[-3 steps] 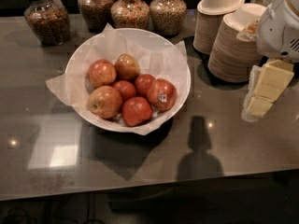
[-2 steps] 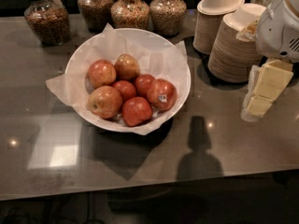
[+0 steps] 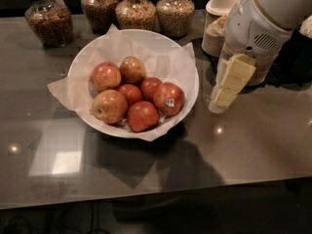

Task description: Pick apple from white bowl

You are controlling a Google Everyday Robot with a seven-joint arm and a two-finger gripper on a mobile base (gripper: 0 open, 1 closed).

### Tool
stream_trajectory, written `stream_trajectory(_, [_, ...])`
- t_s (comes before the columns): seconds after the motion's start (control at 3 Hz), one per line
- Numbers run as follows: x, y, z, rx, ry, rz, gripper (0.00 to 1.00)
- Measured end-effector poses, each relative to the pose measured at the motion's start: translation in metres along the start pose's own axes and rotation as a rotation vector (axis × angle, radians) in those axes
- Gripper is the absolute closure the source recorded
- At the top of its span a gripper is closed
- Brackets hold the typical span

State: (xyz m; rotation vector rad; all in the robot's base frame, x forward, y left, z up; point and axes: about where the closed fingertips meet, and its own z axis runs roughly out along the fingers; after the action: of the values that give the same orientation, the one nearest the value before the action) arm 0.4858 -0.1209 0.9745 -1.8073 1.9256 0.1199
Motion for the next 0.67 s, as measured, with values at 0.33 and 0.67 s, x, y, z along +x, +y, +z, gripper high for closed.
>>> stream_trajectory(0.33, [-0.033,-0.0057,0.0186,-0.043,-0.086,-0.059,0.0])
stream_trajectory(0.67, [-0.0331,-0.0048,0.0189,-0.04,-0.087,-0.057,0.0])
